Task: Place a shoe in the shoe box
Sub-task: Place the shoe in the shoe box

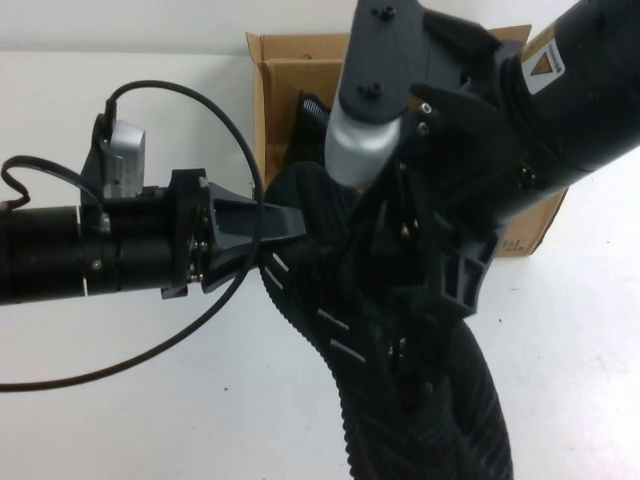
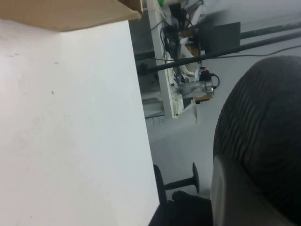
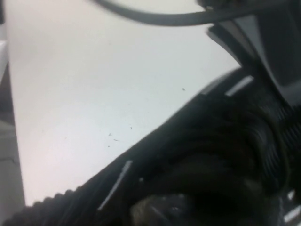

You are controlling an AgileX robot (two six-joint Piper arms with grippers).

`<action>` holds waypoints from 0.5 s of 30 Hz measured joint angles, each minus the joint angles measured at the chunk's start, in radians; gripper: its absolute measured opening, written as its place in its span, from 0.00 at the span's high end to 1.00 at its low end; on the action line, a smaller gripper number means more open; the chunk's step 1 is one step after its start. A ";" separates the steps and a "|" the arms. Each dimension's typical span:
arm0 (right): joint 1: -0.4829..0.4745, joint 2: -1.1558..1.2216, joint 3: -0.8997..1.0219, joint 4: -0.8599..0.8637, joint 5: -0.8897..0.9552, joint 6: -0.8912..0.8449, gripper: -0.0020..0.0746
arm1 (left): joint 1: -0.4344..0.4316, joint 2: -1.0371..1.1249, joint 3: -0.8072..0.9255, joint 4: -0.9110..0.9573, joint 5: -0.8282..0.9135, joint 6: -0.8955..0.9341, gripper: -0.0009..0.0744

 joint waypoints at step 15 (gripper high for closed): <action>-0.067 -0.035 0.000 -0.096 -0.109 0.544 0.15 | -0.002 0.000 0.000 0.010 -0.294 0.027 0.78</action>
